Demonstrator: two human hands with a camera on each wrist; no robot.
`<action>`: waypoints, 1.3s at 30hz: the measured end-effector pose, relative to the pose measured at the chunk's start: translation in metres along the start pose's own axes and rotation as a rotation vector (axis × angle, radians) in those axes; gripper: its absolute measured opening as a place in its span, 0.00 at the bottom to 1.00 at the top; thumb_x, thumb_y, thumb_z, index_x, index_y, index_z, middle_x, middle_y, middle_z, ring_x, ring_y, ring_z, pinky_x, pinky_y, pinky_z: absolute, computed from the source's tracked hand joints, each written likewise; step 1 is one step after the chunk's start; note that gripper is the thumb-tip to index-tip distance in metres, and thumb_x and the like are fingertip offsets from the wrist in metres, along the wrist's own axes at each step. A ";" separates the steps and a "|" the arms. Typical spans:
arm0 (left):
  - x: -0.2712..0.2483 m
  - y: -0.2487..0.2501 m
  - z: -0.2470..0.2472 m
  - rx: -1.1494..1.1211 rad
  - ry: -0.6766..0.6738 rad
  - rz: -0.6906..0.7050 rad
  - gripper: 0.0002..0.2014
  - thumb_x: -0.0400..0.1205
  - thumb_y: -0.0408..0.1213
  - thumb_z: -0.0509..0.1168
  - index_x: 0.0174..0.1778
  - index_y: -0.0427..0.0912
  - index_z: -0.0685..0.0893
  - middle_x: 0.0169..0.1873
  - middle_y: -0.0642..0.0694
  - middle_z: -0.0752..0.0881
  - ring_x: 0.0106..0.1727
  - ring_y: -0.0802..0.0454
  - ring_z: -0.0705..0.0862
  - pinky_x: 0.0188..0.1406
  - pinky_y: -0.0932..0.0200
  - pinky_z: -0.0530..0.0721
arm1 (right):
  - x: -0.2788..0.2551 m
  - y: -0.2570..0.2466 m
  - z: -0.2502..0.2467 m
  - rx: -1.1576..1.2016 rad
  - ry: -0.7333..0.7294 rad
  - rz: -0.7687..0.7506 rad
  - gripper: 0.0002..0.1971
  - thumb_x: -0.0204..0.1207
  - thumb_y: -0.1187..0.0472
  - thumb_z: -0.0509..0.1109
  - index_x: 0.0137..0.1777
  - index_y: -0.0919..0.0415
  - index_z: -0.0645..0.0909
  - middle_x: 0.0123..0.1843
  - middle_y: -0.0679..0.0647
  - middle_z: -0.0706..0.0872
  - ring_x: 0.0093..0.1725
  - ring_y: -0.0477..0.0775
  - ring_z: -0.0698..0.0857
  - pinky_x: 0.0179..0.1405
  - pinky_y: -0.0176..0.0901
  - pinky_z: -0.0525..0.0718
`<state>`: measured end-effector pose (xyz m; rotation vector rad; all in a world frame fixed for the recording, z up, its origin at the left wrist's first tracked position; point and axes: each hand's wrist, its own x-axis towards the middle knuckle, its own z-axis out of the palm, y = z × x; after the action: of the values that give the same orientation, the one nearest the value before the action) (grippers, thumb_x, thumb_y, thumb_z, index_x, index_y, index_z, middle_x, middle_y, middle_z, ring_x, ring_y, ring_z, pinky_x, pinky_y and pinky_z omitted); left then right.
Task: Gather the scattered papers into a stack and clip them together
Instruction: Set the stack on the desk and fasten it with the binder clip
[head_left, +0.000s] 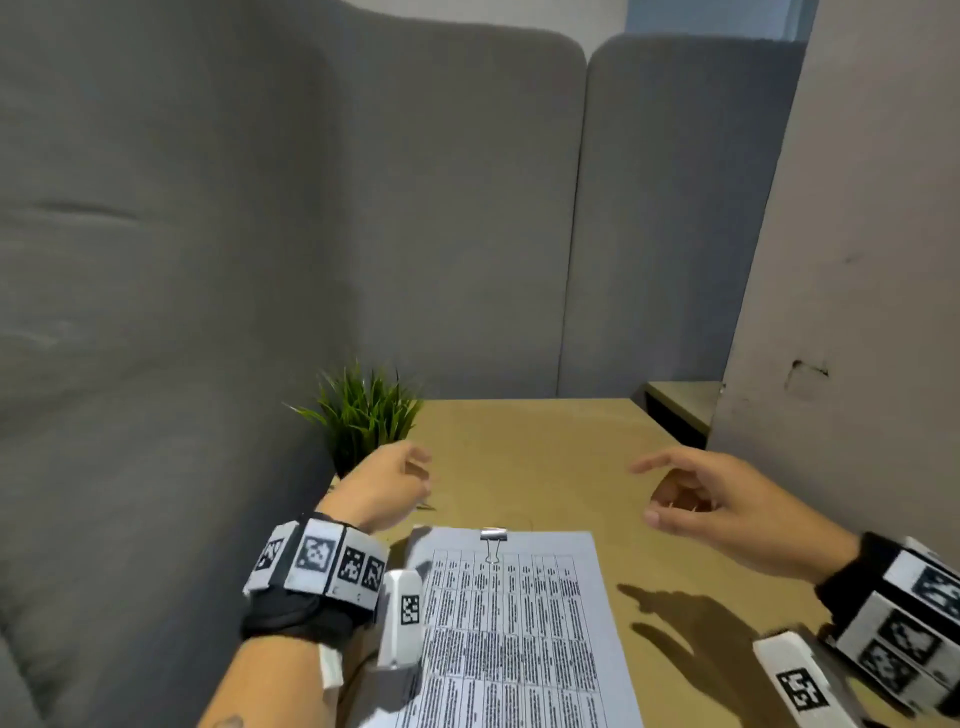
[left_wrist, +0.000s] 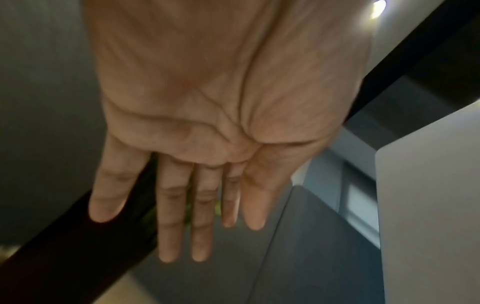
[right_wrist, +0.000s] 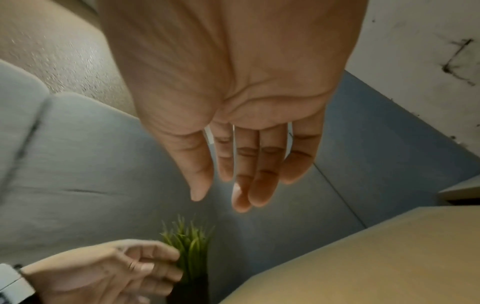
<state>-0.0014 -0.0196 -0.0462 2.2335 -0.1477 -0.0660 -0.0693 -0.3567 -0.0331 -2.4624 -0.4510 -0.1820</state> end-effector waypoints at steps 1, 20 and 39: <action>-0.007 0.007 -0.011 -0.010 0.047 0.026 0.15 0.84 0.32 0.65 0.66 0.49 0.78 0.60 0.48 0.86 0.61 0.47 0.85 0.62 0.53 0.80 | -0.007 -0.006 0.000 -0.010 -0.035 -0.016 0.15 0.76 0.51 0.76 0.61 0.39 0.81 0.44 0.48 0.89 0.40 0.45 0.85 0.42 0.39 0.82; -0.212 0.013 0.036 1.030 -0.375 -0.077 0.38 0.68 0.70 0.69 0.72 0.59 0.69 0.58 0.53 0.84 0.54 0.49 0.83 0.53 0.51 0.84 | -0.092 -0.060 0.061 -0.517 -0.589 -0.238 0.45 0.62 0.25 0.72 0.79 0.36 0.64 0.79 0.35 0.65 0.74 0.39 0.69 0.73 0.37 0.71; -0.136 0.013 0.056 1.275 -0.410 0.082 0.21 0.72 0.48 0.76 0.58 0.49 0.81 0.52 0.47 0.85 0.51 0.46 0.85 0.44 0.55 0.83 | -0.058 -0.049 0.077 -0.644 -0.591 -0.100 0.25 0.65 0.38 0.80 0.60 0.42 0.79 0.56 0.44 0.84 0.57 0.51 0.83 0.59 0.52 0.82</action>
<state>-0.1434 -0.0542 -0.0711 3.4462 -0.6477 -0.5049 -0.1389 -0.2896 -0.0813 -3.1149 -0.8745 0.4453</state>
